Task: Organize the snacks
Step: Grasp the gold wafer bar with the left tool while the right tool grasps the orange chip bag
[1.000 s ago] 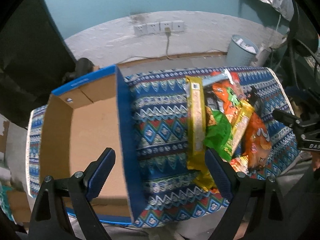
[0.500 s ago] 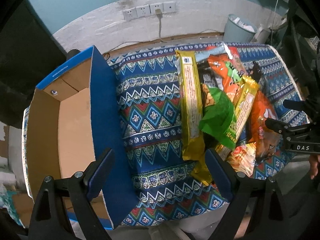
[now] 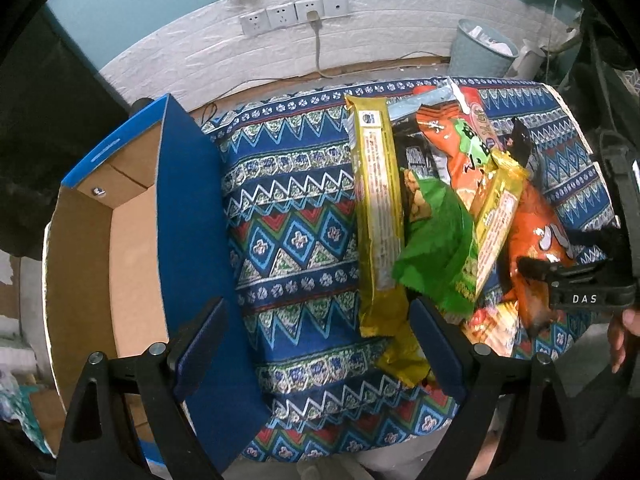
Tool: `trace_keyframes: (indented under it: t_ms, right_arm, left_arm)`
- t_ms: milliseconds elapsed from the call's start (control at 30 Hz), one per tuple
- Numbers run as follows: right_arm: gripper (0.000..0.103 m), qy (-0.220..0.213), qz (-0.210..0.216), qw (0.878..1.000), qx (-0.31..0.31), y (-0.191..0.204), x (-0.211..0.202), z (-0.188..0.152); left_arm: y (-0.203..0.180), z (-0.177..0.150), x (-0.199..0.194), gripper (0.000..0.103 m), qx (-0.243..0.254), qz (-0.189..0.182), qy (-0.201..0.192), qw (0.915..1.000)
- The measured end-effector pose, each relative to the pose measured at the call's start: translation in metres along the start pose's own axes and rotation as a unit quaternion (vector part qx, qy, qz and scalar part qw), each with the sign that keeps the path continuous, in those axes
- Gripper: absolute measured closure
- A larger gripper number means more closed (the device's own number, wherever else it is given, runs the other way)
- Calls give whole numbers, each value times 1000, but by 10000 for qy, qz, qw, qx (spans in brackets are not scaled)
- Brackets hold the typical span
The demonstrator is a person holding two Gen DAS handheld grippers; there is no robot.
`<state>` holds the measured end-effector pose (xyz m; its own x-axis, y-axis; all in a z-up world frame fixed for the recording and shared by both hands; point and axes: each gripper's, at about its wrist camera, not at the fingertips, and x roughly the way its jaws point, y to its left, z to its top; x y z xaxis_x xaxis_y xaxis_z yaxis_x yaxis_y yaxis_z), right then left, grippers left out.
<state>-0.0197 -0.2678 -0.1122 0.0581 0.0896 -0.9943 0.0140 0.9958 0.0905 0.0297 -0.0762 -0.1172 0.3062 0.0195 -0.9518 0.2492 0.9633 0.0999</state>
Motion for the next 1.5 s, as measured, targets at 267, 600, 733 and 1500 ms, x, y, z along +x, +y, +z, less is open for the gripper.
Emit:
trace_keyframes:
  t_ms: [267,600,733,1500]
  right_arm:
    - [35,279,330,9990,-119,-8,26,7]
    - [54,-143,-223,9983,-512,-11,-4,-3]
    - [54,-426,-408,9966,-584,-14,-21,-4]
    - [54,-914,-178,9943,-514,-21,-38,15]
  left_arm:
    - [-6,24,14,10,-212,-222,85,9995]
    - [-10,47,48,10,-326,-239,319,9987]
    - [-7,54,61,10,-453,-291,407,9977]
    - [-1,67,120,33,-804,-1029,540,9900]
